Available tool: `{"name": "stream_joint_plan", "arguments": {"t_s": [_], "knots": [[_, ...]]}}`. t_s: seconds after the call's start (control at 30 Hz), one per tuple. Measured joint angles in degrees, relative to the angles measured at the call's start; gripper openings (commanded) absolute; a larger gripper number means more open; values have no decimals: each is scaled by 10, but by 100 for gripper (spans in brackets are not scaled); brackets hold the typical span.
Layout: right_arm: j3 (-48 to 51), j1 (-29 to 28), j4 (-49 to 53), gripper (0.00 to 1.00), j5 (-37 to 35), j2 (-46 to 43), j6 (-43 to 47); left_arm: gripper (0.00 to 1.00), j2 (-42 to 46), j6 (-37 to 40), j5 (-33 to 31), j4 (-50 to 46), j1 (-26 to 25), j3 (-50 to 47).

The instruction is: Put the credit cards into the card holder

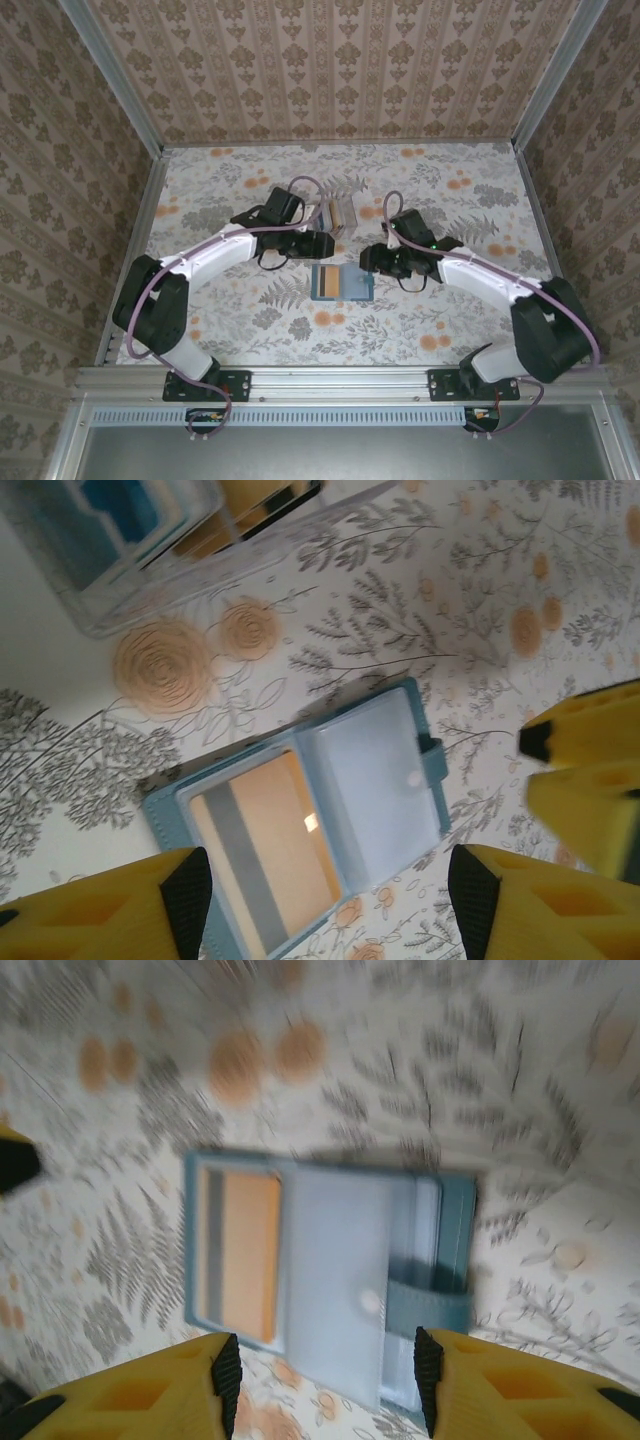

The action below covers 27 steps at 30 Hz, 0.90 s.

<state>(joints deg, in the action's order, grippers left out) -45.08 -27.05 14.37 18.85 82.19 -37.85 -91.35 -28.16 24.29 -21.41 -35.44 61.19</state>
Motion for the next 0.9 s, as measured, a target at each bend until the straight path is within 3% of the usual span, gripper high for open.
{"name": "stream_joint_plan", "arguments": {"t_s": [0.37, 0.9], "knots": [[26, -12, -75, 52, 84, 70, -36, 67, -2, -5, 9, 1, 40, -24], [25, -33, -101, 53, 92, 73, -56, 66, 31, -5, 26, 14, 60, -98]]}}
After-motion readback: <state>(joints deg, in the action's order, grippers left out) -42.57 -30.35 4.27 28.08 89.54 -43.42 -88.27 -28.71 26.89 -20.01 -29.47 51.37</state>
